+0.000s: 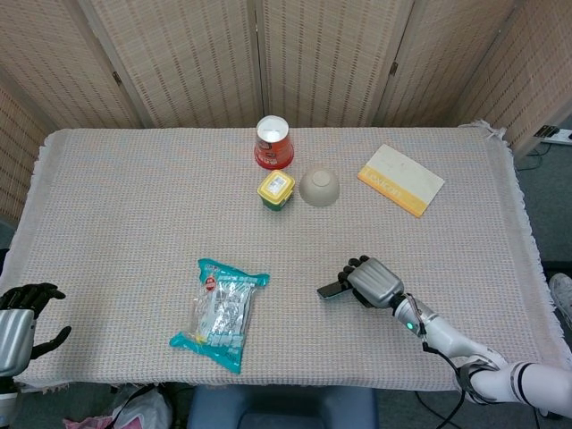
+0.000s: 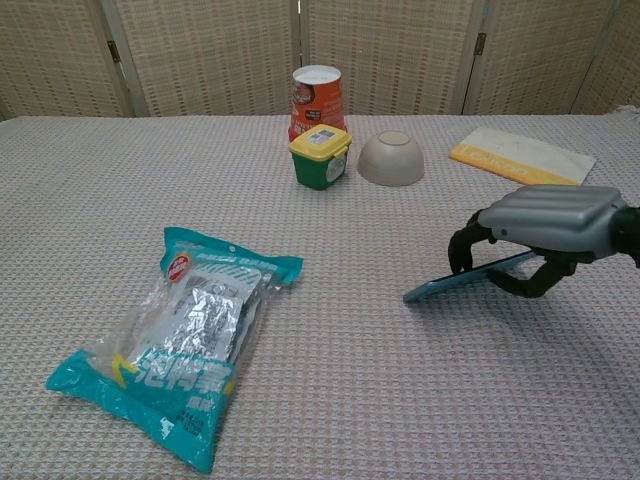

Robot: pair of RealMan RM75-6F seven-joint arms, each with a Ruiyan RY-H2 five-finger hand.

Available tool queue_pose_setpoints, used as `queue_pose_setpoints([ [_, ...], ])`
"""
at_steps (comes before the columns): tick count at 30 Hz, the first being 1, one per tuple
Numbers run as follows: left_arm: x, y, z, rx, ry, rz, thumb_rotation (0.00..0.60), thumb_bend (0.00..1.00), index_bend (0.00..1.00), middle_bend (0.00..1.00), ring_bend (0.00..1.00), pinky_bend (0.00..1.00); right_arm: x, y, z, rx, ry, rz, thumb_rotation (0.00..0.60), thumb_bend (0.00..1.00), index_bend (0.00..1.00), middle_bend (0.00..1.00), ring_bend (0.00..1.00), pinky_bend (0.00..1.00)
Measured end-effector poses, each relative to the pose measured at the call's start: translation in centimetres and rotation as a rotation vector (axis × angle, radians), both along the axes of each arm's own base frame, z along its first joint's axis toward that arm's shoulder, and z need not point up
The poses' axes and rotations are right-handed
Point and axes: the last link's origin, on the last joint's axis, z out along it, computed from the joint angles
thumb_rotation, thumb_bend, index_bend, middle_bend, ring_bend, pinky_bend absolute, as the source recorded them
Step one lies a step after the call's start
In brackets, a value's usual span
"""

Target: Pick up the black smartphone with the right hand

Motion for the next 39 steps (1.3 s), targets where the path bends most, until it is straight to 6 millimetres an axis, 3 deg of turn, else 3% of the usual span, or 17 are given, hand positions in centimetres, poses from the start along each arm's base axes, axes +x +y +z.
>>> queue_pose_setpoints([
  [13, 0.1, -0.1, 0.3, 0.006, 0.003, 0.001, 0.600, 0.20, 0.40, 0.33, 0.27, 0.26, 2.1, -3.5, -1.3, -0.069, -0.017, 0.017, 0.600, 0.51, 0.35, 0.35, 0.22, 0.30],
  [24, 0.0, -0.3, 0.6, 0.012, -0.002, 0.000, 0.600, 0.20, 0.40, 0.33, 0.27, 0.26, 2.9, -5.7, 0.2, -0.191, -0.030, 0.028, 0.600, 0.51, 0.35, 0.32, 0.22, 0.30],
  [28, 0.1, -0.2, 0.7, 0.016, -0.004, -0.009, 0.600, 0.20, 0.40, 0.33, 0.27, 0.26, 3.0, -5.1, 2.0, -0.250, -0.049, 0.050, 0.600, 0.49, 0.35, 0.32, 0.22, 0.30],
  [32, 0.1, 0.0, 0.7, 0.025, -0.004, -0.018, 0.600, 0.20, 0.40, 0.33, 0.27, 0.26, 2.5, -3.2, 4.9, -0.316, -0.082, 0.054, 0.600, 0.24, 0.31, 0.31, 0.22, 0.30],
  [34, 0.1, 0.1, 0.7, 0.025, -0.002, -0.020, 0.600, 0.20, 0.40, 0.33, 0.27, 0.26, 2.1, -2.1, 6.6, -0.354, -0.099, 0.050, 0.600, 0.17, 0.28, 0.29, 0.22, 0.30],
  [39, 0.3, 0.3, 0.5, 0.020, 0.006, -0.026, 0.600, 0.20, 0.40, 0.33, 0.27, 0.26, -0.4, 1.8, 11.5, -0.482, -0.114, 0.019, 0.600, 0.16, 0.15, 0.19, 0.18, 0.30],
])
